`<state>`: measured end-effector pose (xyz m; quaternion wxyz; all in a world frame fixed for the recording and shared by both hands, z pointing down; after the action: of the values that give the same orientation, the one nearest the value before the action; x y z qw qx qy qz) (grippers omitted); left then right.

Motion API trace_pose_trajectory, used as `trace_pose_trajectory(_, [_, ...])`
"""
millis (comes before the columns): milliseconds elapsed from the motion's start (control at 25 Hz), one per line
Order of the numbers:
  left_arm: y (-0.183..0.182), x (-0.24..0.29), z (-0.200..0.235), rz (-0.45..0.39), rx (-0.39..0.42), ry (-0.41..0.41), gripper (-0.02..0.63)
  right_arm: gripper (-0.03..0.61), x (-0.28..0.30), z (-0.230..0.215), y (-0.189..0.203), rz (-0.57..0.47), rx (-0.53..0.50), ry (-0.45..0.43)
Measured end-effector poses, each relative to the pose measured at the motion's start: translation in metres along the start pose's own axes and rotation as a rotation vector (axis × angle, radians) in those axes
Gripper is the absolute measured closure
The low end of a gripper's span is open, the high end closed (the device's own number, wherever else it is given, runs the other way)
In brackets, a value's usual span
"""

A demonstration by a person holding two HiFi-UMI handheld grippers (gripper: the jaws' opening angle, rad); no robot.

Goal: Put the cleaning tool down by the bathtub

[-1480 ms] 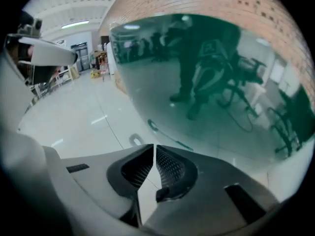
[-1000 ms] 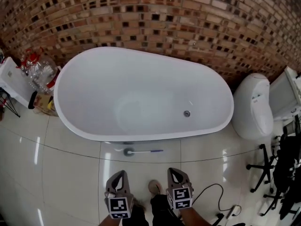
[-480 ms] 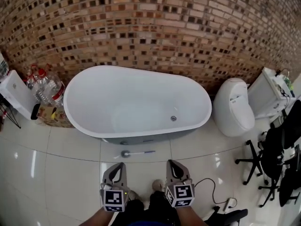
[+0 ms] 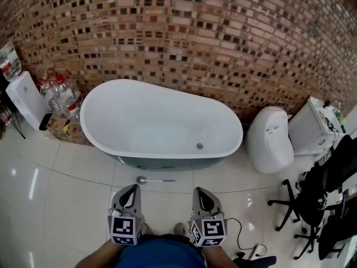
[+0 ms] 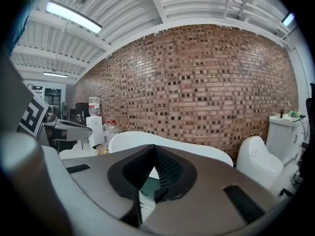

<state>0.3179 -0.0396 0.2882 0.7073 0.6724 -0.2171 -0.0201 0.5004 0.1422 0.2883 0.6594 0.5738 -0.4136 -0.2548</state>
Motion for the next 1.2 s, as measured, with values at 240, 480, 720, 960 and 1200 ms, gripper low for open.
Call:
trace_pose_trajectory(240, [-0.021, -0.003, -0.027, -0.051, -0.002, -0.009, 0.609, 0.566, -0.009, -0.029, -0.015, -0.02, 0.023, 0.029])
trace_pose_trajectory(480, [-0.021, 0.002, -0.036, -0.039, 0.014, -0.003, 0.609, 0.566, -0.013, -0.036, -0.017, -0.02, 0.039, 0.033])
trace_pose_trajectory(720, [-0.028, 0.011, -0.035, -0.059, 0.039, 0.001, 0.609, 0.568, -0.017, -0.039, -0.024, -0.038, 0.041, 0.021])
trace_pose_trajectory(960, [-0.031, 0.012, -0.042, -0.07, 0.053, 0.018, 0.609, 0.568, -0.025, -0.043, -0.02, -0.027, 0.039, 0.043])
trace_pose_trajectory(1200, [-0.032, 0.014, -0.051, -0.082, 0.046, 0.04, 0.609, 0.569, -0.028, -0.049, -0.014, -0.005, 0.053, 0.068])
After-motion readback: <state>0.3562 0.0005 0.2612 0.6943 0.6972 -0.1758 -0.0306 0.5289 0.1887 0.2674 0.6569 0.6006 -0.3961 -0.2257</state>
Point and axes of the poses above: the fingertips, and each gripper's own axes: x forward along the fingers, z to its left, y out of its underside, the point moved 9 cm from there along -x, backward along the fingers, and after that the axes turned 7 degrees about y, right-handed, at the moved point
